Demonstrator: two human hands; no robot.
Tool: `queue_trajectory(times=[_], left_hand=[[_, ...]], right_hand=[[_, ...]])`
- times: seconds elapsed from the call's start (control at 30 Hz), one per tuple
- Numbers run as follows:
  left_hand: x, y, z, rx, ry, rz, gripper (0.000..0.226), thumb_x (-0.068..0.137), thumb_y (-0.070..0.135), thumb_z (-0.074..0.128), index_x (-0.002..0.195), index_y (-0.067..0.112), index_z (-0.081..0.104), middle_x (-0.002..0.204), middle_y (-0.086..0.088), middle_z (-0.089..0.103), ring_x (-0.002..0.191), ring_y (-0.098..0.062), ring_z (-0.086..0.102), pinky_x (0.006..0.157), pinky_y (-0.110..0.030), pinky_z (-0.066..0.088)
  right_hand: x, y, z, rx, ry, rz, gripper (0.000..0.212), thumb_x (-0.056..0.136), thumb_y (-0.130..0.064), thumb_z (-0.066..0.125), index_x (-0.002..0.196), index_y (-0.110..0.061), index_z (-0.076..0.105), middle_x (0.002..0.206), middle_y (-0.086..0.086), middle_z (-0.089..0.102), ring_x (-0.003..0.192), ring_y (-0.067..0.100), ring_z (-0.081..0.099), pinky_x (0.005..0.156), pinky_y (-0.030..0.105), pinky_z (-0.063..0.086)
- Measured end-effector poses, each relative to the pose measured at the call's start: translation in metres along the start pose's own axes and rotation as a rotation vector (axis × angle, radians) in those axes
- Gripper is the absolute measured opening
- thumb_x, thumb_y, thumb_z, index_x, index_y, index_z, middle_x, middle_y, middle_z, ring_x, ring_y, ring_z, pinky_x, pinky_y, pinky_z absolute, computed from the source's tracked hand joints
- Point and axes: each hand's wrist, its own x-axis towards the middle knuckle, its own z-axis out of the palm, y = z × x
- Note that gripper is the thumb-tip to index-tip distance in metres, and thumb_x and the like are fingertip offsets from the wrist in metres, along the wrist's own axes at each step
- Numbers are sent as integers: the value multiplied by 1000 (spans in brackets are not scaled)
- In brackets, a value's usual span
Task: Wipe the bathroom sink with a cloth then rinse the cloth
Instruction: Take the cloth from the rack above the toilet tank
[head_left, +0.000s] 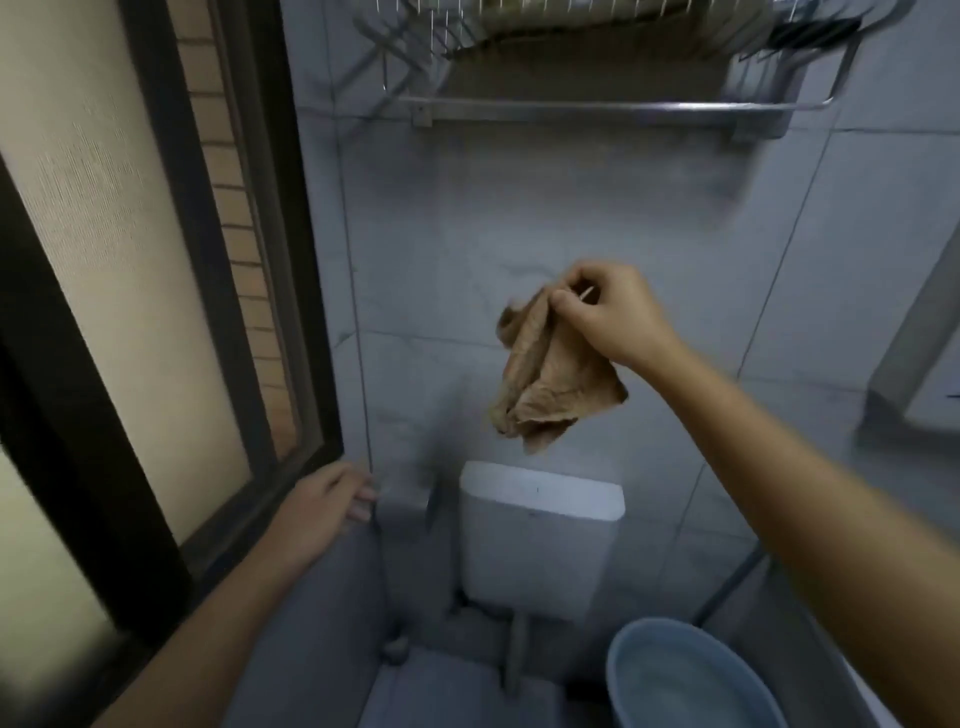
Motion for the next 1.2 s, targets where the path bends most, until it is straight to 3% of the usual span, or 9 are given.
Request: queue_trajectory(times=[0.23, 0.33, 0.4, 0.5, 0.57, 0.7, 0.83, 1.1, 1.2], left_hand=[[-105, -144, 51, -58, -33, -389, 30, 107, 21, 43, 108, 5, 68, 97, -11, 75, 73, -22, 68, 72, -33, 50], [-154, -197, 65, -110, -65, -600, 32, 107, 18, 39, 110, -3, 64, 99, -19, 71, 66, -20, 68, 62, -27, 51], [-185, -222, 73, -115, -72, -723, 32, 107, 21, 40, 107, -1, 64, 102, -18, 69, 70, -21, 67, 66, -29, 50], [-227, -258, 85, -79, -63, -838, 33, 107, 23, 40, 91, 7, 64, 90, -12, 70, 58, -15, 70, 64, -30, 48], [-251, -277, 89, -46, -87, -919, 33, 107, 24, 38, 89, 11, 63, 88, -9, 70, 63, -17, 69, 63, -30, 48], [-281, -309, 86, -26, -136, -1017, 39, 108, 30, 34, 95, 10, 65, 92, -9, 73, 79, -24, 69, 66, -31, 48], [-282, -326, 76, 69, -208, -1004, 34, 106, 27, 36, 97, 12, 65, 91, -7, 75, 79, -24, 70, 67, -32, 49], [-240, -331, 97, 244, -488, -936, 39, 108, 32, 37, 95, 8, 65, 96, -12, 72, 83, -28, 67, 80, -39, 50], [-237, -319, 134, 334, -642, -879, 37, 108, 31, 39, 95, 6, 64, 93, -14, 71, 78, -28, 66, 71, -32, 46]], right_hand=[[-254, 75, 82, 212, -303, 409, 17, 93, -17, 66, 78, -10, 63, 72, 0, 64, 67, 10, 57, 65, 26, 44], [-359, 100, 105, 237, -404, 589, 18, 92, -13, 67, 75, -10, 61, 68, 1, 60, 66, 12, 54, 65, 29, 43], [-418, 111, 111, 234, -485, 717, 18, 93, -15, 66, 76, -11, 61, 71, 4, 62, 69, 16, 58, 67, 30, 45], [-489, 123, 107, 229, -510, 923, 18, 93, -14, 64, 75, -10, 61, 60, -3, 63, 58, 12, 62, 50, 14, 46], [-527, 129, 99, 204, -508, 1039, 16, 93, -13, 61, 78, -8, 62, 60, -1, 66, 53, 10, 63, 42, 14, 44], [-579, 140, 81, 133, -513, 1129, 13, 93, -12, 61, 81, -10, 64, 79, 5, 68, 77, 17, 62, 61, 24, 45], [-603, 143, 64, 118, -468, 1181, 11, 93, -13, 62, 83, -11, 65, 81, 4, 68, 80, 16, 62, 65, 27, 47], [-666, 97, 35, 66, -117, 1407, 17, 93, -11, 62, 76, -11, 63, 73, 0, 66, 70, 16, 60, 60, 24, 44], [-715, 60, 30, 37, 42, 1558, 18, 94, -12, 60, 77, -7, 61, 72, 2, 66, 69, 18, 60, 58, 23, 46]])
